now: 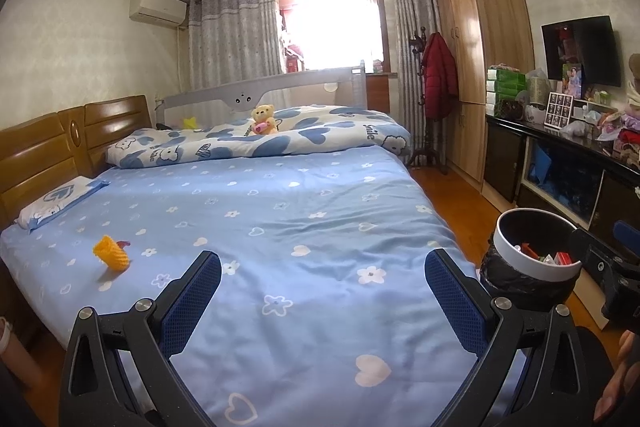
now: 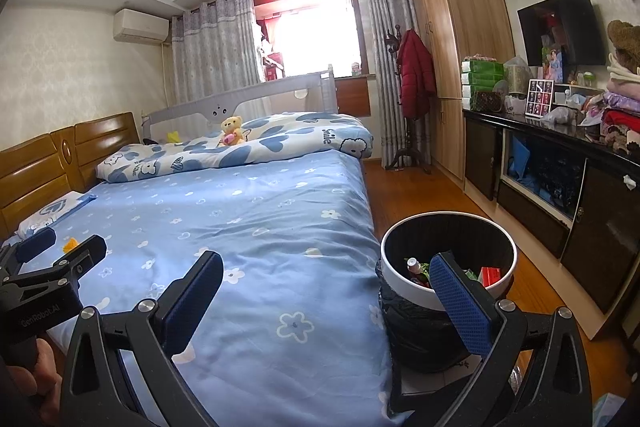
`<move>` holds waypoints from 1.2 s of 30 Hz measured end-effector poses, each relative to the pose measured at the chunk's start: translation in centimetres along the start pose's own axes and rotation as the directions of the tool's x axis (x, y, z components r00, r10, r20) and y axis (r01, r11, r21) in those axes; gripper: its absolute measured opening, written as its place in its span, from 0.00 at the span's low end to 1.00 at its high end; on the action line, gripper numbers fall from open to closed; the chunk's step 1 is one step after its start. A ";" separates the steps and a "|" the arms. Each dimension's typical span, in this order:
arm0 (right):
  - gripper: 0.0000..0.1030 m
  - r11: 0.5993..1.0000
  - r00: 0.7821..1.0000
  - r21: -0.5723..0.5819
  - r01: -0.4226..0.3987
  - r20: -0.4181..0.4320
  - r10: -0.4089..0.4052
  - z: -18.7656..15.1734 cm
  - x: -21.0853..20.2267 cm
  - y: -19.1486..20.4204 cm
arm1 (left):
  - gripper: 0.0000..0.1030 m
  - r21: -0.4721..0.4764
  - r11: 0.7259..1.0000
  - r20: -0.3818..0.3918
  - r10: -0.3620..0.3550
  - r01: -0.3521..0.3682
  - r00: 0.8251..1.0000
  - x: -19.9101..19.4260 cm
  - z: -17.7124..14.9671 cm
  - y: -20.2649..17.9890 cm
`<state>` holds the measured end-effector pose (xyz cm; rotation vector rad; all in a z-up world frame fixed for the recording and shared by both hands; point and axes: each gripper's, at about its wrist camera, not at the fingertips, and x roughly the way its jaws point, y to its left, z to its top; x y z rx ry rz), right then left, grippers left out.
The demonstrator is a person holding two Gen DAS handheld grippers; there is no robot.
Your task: Collect trash
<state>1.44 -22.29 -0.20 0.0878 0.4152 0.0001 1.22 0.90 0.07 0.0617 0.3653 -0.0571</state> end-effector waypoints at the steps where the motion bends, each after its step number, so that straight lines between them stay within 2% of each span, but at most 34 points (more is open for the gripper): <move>1: 1.00 1.000 1.000 0.002 -0.001 0.000 0.001 0.1 0.0 0.0 | 0.99 -0.001 1.000 -0.001 -0.001 0.001 1.000 0.0 0.0 0.0; 36: 1.00 1.000 1.000 0.006 -0.009 0.003 0.009 0.1 0.2 0.8 | 0.99 0.008 1.000 -0.006 -0.018 0.018 1.000 -0.2 0.1 0.0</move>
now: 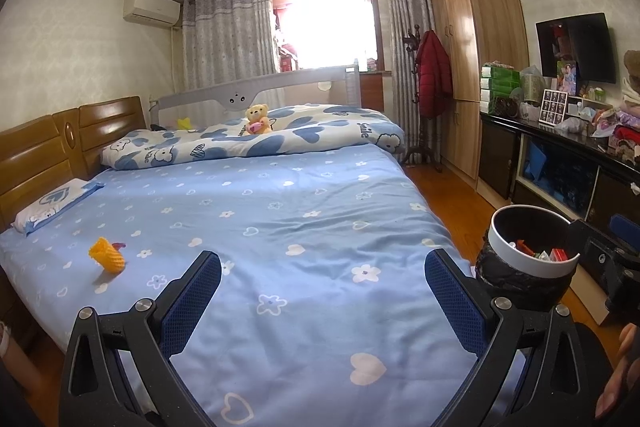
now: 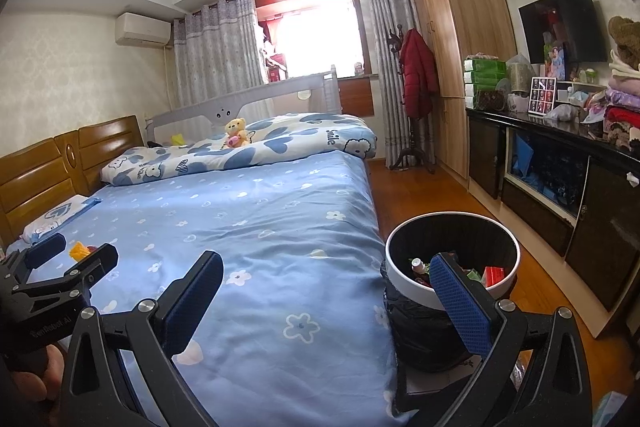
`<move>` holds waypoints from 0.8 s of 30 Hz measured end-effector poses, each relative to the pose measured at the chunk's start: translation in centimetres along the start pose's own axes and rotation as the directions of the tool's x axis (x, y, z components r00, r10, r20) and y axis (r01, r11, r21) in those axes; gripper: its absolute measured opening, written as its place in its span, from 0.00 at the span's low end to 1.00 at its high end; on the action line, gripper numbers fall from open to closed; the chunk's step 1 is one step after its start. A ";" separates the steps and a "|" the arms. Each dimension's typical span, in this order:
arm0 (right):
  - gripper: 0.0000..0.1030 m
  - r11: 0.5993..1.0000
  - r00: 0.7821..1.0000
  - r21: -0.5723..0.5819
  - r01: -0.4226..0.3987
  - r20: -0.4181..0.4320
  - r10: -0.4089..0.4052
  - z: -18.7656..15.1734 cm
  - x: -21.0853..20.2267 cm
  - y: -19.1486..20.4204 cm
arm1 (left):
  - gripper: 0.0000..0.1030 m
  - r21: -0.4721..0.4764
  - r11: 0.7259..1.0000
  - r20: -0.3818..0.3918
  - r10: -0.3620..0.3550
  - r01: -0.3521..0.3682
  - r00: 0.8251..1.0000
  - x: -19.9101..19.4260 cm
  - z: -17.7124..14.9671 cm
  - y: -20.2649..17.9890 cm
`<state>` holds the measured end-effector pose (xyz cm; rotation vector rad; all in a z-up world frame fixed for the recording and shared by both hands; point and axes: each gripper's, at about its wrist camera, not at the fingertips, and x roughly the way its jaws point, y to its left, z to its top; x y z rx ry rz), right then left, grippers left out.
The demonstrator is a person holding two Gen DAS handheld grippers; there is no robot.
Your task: Collect trash
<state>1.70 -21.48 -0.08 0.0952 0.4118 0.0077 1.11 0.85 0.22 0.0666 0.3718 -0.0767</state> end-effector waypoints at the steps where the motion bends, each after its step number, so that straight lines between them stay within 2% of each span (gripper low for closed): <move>1: 1.00 1.000 1.000 0.001 -0.001 -0.001 0.001 0.0 0.1 0.0 | 0.99 0.001 1.000 -0.001 0.000 0.000 1.000 0.0 0.0 0.0; 24: 1.00 1.000 1.000 0.007 -0.007 -0.002 0.007 -0.1 0.0 0.0 | 0.99 0.009 1.000 -0.008 -0.004 0.004 1.000 0.5 0.1 0.4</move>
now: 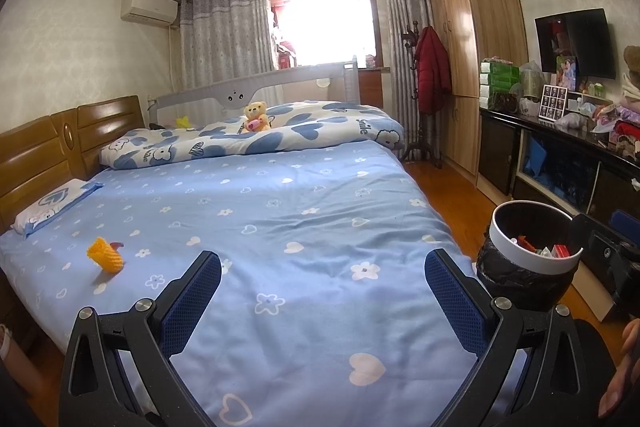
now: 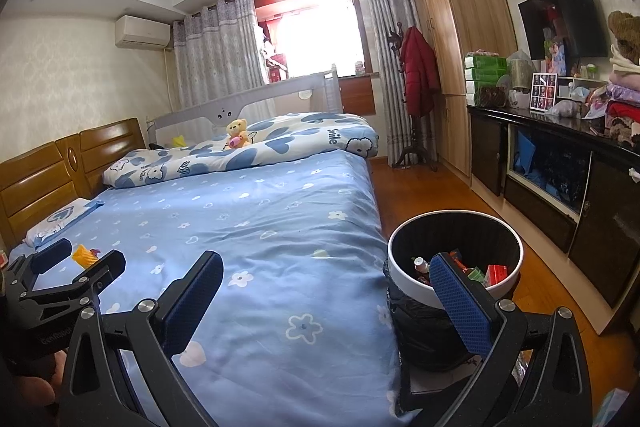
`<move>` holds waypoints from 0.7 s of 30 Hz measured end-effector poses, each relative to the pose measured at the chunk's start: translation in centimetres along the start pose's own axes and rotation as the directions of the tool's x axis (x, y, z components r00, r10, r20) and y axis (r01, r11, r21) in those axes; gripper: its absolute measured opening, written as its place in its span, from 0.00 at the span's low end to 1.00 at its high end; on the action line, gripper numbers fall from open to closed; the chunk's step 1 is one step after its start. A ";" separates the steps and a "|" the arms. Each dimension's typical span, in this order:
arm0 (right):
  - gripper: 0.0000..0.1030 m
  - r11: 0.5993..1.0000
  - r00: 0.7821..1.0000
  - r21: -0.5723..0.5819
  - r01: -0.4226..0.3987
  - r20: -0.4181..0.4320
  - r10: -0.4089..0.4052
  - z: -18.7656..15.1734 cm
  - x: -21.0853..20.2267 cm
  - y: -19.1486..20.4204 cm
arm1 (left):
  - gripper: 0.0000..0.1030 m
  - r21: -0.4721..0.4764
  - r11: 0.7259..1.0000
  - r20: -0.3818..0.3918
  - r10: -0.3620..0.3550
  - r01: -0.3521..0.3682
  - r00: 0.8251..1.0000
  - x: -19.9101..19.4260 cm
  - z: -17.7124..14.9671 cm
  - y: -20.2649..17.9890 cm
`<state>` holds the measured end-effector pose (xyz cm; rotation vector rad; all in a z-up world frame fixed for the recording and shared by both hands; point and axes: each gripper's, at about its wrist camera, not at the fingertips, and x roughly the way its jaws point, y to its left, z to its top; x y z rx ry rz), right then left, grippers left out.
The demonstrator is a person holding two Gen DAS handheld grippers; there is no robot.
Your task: Collect trash
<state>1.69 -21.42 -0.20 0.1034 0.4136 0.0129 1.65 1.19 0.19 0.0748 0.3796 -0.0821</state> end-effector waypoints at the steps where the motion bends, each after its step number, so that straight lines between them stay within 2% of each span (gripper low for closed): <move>1: 1.00 1.000 1.000 0.000 -0.001 -0.001 0.001 0.0 0.0 0.2 | 0.99 0.000 1.000 -0.001 0.000 0.000 1.000 0.0 0.0 0.1; 21: 1.00 1.000 1.000 0.007 -0.007 -0.007 0.007 -0.1 0.4 1.1 | 0.99 0.006 1.000 -0.007 -0.003 0.003 1.000 0.6 0.0 0.1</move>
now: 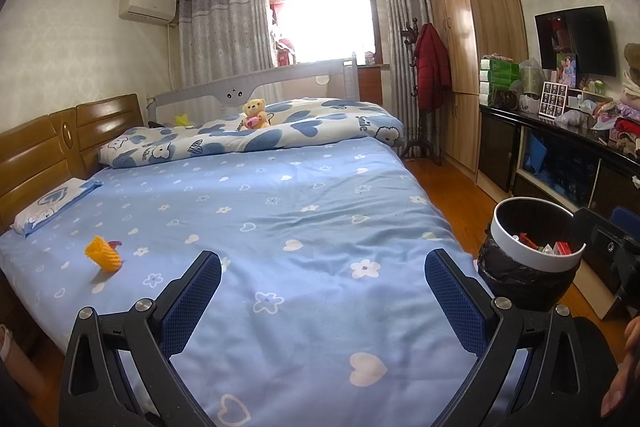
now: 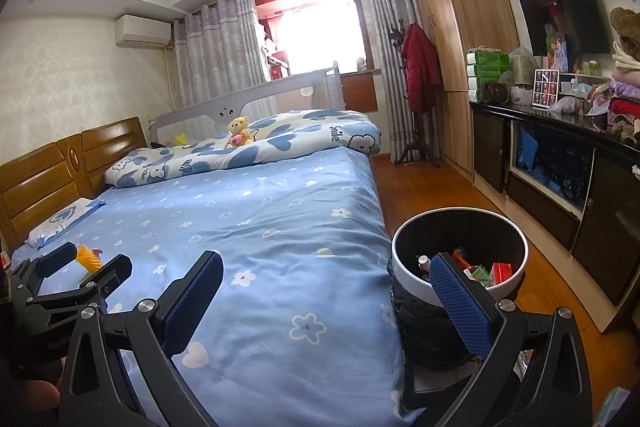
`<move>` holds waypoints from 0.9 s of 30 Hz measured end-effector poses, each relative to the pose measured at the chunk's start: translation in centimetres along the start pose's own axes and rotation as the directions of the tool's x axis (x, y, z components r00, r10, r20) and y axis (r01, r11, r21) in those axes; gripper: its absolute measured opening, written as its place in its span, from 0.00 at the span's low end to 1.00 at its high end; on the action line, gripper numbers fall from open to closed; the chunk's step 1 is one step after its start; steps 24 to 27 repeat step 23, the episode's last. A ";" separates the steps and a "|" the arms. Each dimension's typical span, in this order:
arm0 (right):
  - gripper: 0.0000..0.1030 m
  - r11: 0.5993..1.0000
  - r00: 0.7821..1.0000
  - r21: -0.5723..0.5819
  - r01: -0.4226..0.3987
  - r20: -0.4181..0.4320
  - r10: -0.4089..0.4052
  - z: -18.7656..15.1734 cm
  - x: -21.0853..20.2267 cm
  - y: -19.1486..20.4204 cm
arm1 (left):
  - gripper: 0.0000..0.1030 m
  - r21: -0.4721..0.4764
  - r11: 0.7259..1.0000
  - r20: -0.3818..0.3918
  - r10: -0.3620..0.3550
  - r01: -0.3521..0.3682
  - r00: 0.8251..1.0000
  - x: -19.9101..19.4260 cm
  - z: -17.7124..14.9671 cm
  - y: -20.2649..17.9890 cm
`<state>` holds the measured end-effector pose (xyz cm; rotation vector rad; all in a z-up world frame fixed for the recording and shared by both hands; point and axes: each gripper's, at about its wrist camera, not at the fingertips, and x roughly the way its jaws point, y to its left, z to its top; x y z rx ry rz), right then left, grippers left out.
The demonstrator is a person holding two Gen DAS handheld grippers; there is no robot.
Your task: Collect trash
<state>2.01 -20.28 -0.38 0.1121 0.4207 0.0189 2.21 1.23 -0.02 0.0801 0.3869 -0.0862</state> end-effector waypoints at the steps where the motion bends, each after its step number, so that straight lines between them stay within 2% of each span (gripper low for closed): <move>1: 1.00 1.000 1.000 0.000 -0.001 -0.001 0.001 0.0 0.1 0.3 | 0.99 0.000 1.000 -0.001 0.000 0.000 1.000 0.1 0.0 0.0; 10: 1.00 1.000 1.000 0.003 -0.003 -0.004 0.003 -0.1 0.0 -0.2 | 0.99 0.000 1.000 -0.004 0.002 -0.002 1.000 0.5 -0.2 0.3; 20: 1.00 1.000 1.000 0.007 -0.011 -0.024 0.012 -0.6 0.6 1.9 | 0.99 -0.006 1.000 -0.013 -0.006 0.006 1.000 1.0 -0.2 0.6; 27: 1.00 1.000 0.999 0.012 -0.012 -0.031 0.012 -0.6 0.6 1.8 | 0.99 -0.017 1.000 -0.022 -0.012 0.012 1.000 1.3 -0.1 0.7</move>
